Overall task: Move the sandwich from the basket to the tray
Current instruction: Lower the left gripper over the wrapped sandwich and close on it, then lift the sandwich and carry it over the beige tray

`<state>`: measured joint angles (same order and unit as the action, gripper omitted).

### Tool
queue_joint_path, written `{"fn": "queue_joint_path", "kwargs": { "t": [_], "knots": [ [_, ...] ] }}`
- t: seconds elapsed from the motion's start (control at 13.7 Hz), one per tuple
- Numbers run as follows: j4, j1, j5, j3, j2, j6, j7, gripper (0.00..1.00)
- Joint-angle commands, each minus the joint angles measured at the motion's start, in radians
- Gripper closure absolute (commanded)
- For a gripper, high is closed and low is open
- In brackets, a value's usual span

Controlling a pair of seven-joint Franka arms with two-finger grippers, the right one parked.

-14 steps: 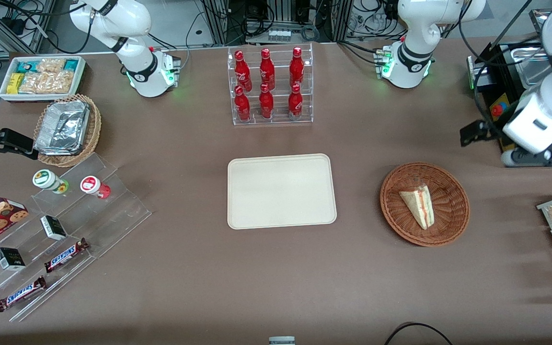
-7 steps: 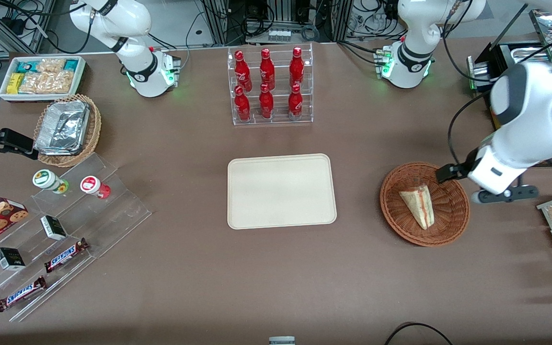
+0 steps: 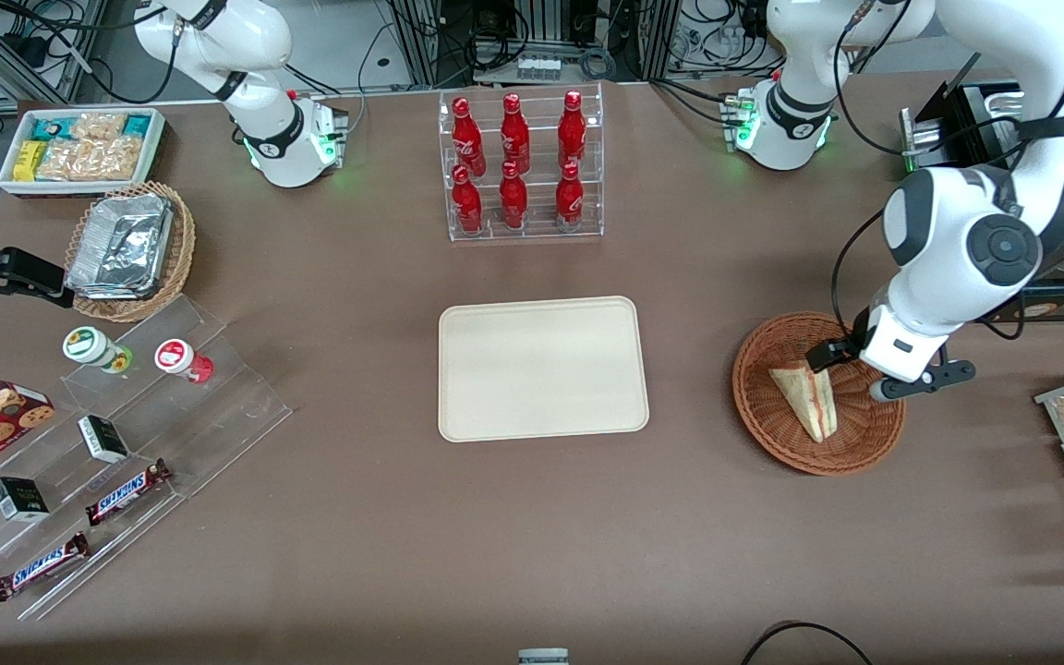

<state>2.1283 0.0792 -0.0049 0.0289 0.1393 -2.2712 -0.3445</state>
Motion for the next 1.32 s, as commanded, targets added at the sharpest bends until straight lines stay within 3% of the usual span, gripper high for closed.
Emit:
{"fn": "queue_joint_path", "kwargs": {
  "t": [0.0,0.59,0.66,0.73,0.95,1.02,1.24],
  "knots": [
    [0.05,0.033,0.006,-0.006,0.02,-0.083,-0.06,0.0],
    [0.053,0.036,0.006,-0.007,0.103,-0.134,-0.065,0.0],
    [0.053,0.036,0.006,-0.007,0.109,-0.134,-0.065,0.04],
    [0.053,0.034,0.006,-0.007,0.115,-0.136,-0.065,0.18],
    [0.05,0.034,0.006,-0.009,0.128,-0.134,-0.065,0.84],
    [0.047,0.034,0.006,-0.009,0.126,-0.131,-0.065,1.0],
    [0.006,0.034,0.006,-0.009,0.102,-0.076,-0.06,1.0]
  ]
}}
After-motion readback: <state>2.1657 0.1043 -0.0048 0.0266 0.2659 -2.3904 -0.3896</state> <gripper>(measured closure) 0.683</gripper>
